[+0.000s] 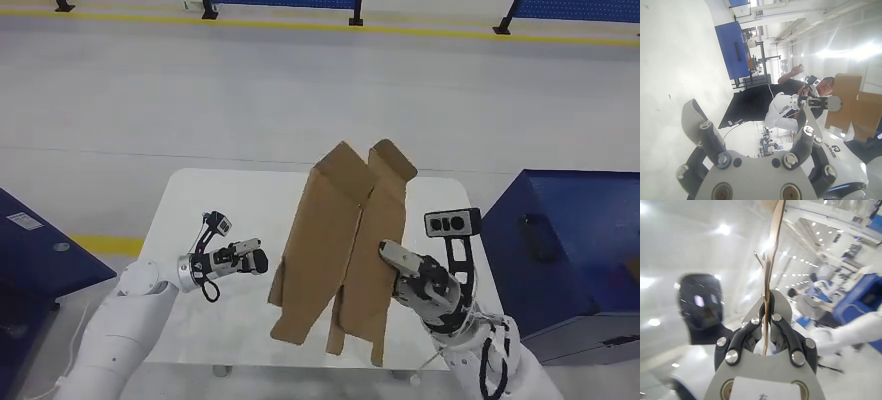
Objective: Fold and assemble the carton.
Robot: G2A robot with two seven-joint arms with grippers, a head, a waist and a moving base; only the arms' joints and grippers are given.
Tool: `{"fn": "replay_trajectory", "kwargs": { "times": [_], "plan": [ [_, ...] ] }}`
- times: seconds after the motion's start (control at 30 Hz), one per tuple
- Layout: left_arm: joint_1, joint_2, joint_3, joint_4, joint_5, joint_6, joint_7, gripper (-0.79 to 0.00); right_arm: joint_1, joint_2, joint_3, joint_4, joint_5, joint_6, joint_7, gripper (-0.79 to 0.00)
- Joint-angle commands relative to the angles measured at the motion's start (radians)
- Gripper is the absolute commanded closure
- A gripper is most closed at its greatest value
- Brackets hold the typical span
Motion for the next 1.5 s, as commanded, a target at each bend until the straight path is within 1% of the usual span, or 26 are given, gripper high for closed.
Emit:
{"fn": "replay_trajectory", "kwargs": {
  "times": [0.0,0.13,0.23,0.33,0.4,0.5,0.57,0.63,0.7,0.73,0.8,0.9,0.97,1.03,1.07,1.13,1.17,1.23,1.3,1.4,1.47],
  "plan": [
    [0.0,0.0,0.0,0.0,0.0,0.0,0.0,-0.785,0.0,-0.006,0.002,0.029,0.361,0.106,0.013,0.0],
    [0.0,0.0,0.0,0.0,0.0,0.0,0.0,-0.785,-0.026,-0.021,-0.059,0.055,0.782,0.364,-0.022,0.0],
    [0.0,0.0,0.0,0.0,0.0,0.0,0.0,-0.785,-0.047,-0.03,-0.119,0.073,0.976,0.539,-0.067,0.0],
    [0.0,0.0,0.0,0.0,0.0,0.0,0.0,-0.785,-0.08,-0.042,-0.192,0.091,1.21,0.676,-0.12,0.0],
    [0.0,0.0,0.0,0.0,0.0,0.0,0.0,-0.785,-0.098,-0.049,-0.234,0.103,1.359,0.744,-0.17,0.0],
    [0.0,0.0,0.0,0.0,0.0,0.0,0.0,-0.785,-0.111,-0.057,-0.281,0.117,1.517,0.828,-0.246,0.0],
    [0.0,0.0,0.0,0.0,0.0,0.0,0.0,-0.785,-0.109,-0.061,-0.297,0.119,1.556,0.869,-0.279,0.0],
    [0.0,0.0,0.0,0.0,0.0,0.0,0.0,-0.785,-0.104,-0.064,-0.297,0.13,1.557,0.893,-0.286,0.0],
    [0.0,0.0,0.0,0.0,0.0,0.0,0.0,-0.785,-0.099,-0.067,-0.286,0.142,1.493,0.893,-0.271,0.0],
    [0.0,0.0,0.0,0.0,0.0,0.0,0.0,-0.785,-0.091,-0.068,-0.265,0.144,1.417,0.868,-0.245,0.0],
    [0.0,0.0,0.0,0.0,0.0,0.0,0.0,-0.785,-0.086,-0.07,-0.227,0.14,1.213,0.806,-0.142,0.0],
    [0.0,0.0,0.0,0.0,0.0,0.0,0.0,-0.785,-0.082,-0.071,-0.151,0.142,0.898,0.643,0.04,0.0],
    [0.0,0.0,0.0,0.0,0.0,0.0,0.0,-0.785,-0.082,-0.067,-0.088,0.152,0.706,0.523,0.129,0.0],
    [0.0,0.0,0.0,0.0,0.0,0.0,0.0,-0.785,-0.075,-0.058,-0.007,0.158,0.463,0.403,0.199,0.0],
    [0.0,0.0,0.0,0.0,0.0,0.0,0.0,-0.785,-0.073,-0.054,0.024,0.161,0.379,0.362,0.217,0.0],
    [0.0,0.0,0.0,0.0,0.0,0.0,0.0,-0.785,-0.077,-0.04,0.114,0.174,0.149,0.288,0.266,0.0],
    [0.0,0.0,0.0,0.0,0.0,0.0,0.0,-0.785,-0.078,-0.035,0.141,0.182,0.085,0.27,0.271,0.0],
    [0.0,0.0,0.0,0.0,0.0,0.0,0.0,-0.785,-0.085,-0.023,0.217,0.21,-0.098,0.246,0.261,0.0],
    [0.0,0.0,0.0,0.0,0.0,0.0,0.0,-0.785,-0.092,-0.017,0.254,0.23,-0.168,0.251,0.252,0.0],
    [0.0,0.0,0.0,0.0,0.0,0.0,0.0,-0.785,-0.09,-0.014,0.29,0.266,-0.209,0.242,0.223,0.0],
    [0.0,0.0,0.0,0.0,0.0,0.0,0.0,-0.785,-0.083,-0.012,0.298,0.292,-0.24,0.239,0.227,0.0]
  ]
}}
